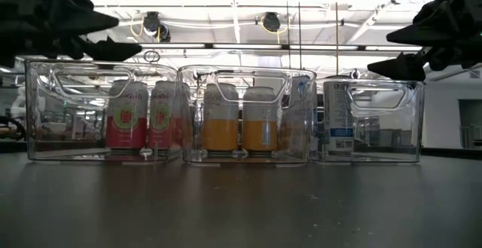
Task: Sort soda cans
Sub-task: Return to Home Position
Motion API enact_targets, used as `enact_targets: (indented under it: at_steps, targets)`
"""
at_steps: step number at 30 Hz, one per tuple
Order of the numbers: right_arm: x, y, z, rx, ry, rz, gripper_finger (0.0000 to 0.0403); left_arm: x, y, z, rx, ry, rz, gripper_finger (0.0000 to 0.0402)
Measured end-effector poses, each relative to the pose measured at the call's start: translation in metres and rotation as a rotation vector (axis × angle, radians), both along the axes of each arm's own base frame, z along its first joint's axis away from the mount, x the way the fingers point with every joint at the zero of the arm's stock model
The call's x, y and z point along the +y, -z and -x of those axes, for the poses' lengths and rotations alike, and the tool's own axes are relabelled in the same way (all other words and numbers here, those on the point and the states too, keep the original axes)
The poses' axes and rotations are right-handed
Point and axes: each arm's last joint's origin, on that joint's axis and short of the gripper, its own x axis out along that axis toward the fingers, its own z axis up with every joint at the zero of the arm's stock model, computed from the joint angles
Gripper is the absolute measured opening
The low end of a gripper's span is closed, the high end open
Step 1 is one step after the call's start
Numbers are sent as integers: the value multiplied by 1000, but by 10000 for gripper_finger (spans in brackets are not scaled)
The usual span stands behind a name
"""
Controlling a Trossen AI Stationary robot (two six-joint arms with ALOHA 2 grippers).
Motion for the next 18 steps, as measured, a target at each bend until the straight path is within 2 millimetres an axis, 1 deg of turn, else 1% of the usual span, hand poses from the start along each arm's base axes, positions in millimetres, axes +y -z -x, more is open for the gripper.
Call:
enact_targets:
  at_steps: [4,11,13,15,18]
  targets:
    - [0,0,0,0,0,0,389,-3,3,-1,32,-24,29,393]
    - [0,1,0,7,0,-3,389,-16,3,-1,27,-5,15,393]
    - [0,1,-1,15,0,-4,389,-19,1,1,1,11,-16,393]
    - [0,2,-2,23,0,-9,389,-21,-4,4,-47,77,-50,393]
    - [0,3,-2,33,1,-15,389,-21,-6,10,-81,123,-52,393]
